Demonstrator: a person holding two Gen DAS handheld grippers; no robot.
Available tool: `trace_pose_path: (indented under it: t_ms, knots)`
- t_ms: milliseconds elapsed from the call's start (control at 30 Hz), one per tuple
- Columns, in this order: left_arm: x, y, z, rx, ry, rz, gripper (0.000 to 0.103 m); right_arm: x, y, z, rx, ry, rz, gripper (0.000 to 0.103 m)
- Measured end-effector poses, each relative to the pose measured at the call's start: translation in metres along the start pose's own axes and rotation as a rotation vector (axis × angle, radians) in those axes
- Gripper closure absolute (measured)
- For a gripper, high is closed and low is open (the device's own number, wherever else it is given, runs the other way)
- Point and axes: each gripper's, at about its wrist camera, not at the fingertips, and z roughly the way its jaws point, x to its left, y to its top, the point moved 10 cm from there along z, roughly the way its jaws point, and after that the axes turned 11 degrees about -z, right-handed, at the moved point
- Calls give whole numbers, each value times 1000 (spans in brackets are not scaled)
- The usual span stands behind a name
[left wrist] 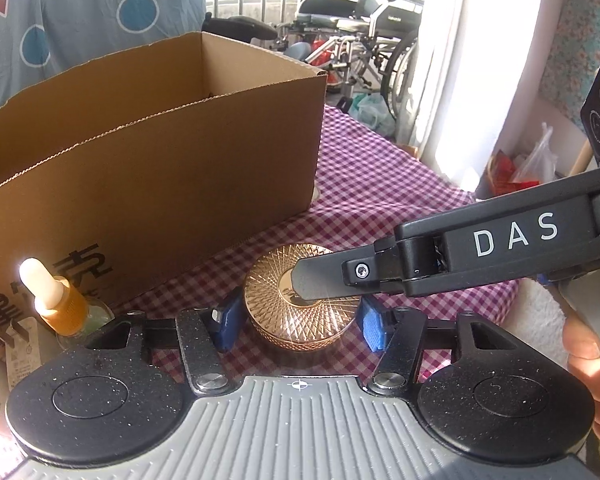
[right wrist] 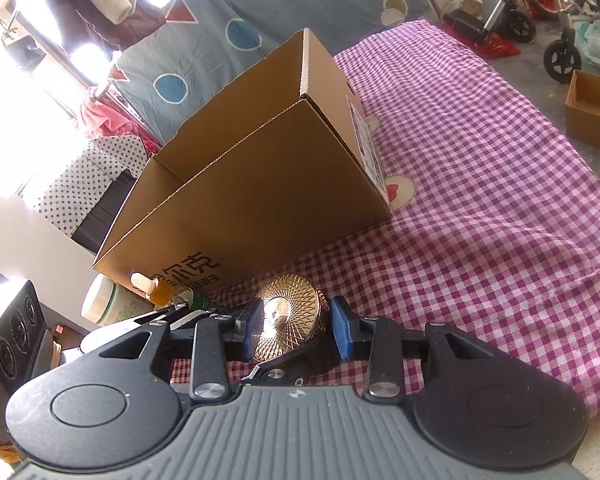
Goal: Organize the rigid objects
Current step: 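Carry the gold-lidded jar into the box and open the right gripper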
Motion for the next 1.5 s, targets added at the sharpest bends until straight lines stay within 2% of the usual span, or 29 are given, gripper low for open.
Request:
trace_pose_path:
  t_ms: [400,800,967,1200,1333,1500]
  knots:
    - [-2,0,-7,-4,1,-2,46,5,-1,-5,-3,-35,-31,64]
    - [-13,21,-59,-114,-3,22,46,42,17,-49,-101,-38,-111,64]
    - [-14,48,-93,-205,20,46,46,71,46,-71,-171,-13,-194,64]
    - [2,100,-120,-262,61,27,46,107,100,-74,-201,37,-301,64]
    - [19,133,-111,-227,61,-23,46,118,135,-59,-168,63,-335,63]
    - [41,160,-82,-144,52,-125,46,112,175,-20,-60,97,-306,62]
